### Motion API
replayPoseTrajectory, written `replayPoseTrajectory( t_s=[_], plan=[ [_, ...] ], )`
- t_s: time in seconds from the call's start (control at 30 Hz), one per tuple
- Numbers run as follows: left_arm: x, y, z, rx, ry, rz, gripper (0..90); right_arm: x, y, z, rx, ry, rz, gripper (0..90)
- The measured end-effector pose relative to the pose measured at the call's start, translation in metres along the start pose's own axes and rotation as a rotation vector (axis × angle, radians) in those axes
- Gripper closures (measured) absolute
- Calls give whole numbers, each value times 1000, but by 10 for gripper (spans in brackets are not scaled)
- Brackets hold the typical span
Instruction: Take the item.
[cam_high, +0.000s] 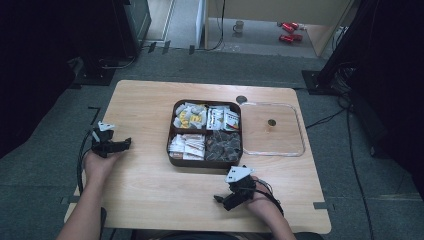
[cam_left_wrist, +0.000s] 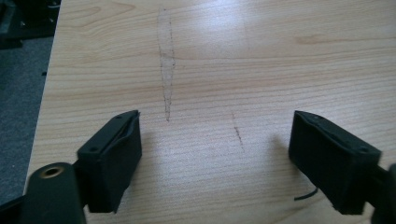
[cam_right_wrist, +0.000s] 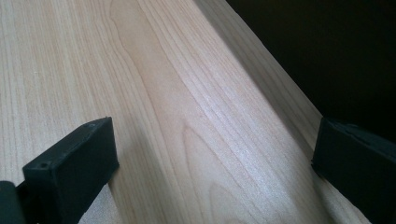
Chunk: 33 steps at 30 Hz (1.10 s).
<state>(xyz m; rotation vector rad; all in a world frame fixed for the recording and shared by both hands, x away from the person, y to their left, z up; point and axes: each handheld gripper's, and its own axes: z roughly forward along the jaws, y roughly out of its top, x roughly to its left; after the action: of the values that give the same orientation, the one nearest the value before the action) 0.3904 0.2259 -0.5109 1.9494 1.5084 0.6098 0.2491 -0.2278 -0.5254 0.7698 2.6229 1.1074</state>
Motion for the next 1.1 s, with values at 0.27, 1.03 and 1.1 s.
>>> replayPoseTrajectory(
  t_s=[0.27, 1.03, 1.1],
  plan=[
    [-4, 6, -4, 36, -65, 42, 291, 0, 0, 0, 0, 0, 0, 0],
    [-34, 28, -24, 18, -236, 131, 387, 0, 0, 0, 1, 0, -1, 0],
    [-37, 30, -26, 13, -252, 135, 389, 0, 0, 0, 1, 0, -1, 0]
  ],
)
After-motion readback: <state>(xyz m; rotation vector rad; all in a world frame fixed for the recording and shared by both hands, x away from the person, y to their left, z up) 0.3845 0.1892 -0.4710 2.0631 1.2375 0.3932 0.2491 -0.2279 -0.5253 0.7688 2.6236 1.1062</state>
